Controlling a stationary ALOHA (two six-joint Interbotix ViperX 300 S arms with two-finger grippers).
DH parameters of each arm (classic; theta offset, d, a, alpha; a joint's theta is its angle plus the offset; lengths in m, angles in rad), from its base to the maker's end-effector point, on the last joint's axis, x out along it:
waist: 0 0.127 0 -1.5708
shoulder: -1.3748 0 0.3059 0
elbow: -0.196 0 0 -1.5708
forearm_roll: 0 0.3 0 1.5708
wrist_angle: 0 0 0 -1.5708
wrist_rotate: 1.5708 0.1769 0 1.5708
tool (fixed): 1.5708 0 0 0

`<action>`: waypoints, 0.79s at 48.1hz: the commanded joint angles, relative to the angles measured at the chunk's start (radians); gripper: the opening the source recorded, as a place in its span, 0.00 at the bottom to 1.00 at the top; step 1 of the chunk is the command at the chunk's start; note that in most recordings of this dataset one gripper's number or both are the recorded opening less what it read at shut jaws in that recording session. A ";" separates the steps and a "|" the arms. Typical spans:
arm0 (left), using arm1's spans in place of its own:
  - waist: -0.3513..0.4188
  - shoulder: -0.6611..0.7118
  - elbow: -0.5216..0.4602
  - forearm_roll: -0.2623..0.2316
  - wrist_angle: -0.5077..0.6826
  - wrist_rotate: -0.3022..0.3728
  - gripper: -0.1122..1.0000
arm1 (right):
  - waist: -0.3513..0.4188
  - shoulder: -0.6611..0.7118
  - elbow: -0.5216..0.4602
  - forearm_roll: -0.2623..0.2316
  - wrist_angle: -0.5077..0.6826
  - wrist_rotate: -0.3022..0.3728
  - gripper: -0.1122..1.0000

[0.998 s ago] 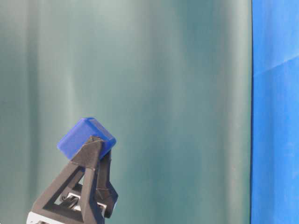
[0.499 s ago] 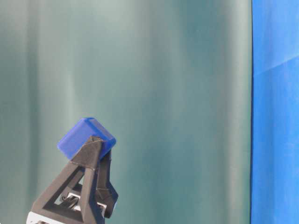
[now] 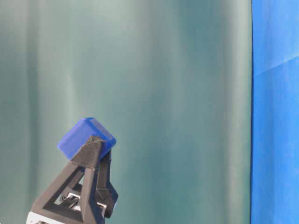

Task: Handover the blue block to the right arm after grasping it with the left arm, then place it in the designated position.
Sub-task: 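Move the open right gripper over the cube held by the left gripper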

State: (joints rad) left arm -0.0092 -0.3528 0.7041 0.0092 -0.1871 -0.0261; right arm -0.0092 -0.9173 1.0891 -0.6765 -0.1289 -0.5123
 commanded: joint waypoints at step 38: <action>-0.002 -0.018 -0.009 -0.002 -0.011 -0.002 0.52 | 0.003 0.118 -0.115 -0.006 -0.008 -0.011 0.95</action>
State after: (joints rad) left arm -0.0092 -0.3513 0.7056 0.0092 -0.1871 -0.0261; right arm -0.0077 -0.8345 1.0247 -0.6796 -0.1289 -0.5200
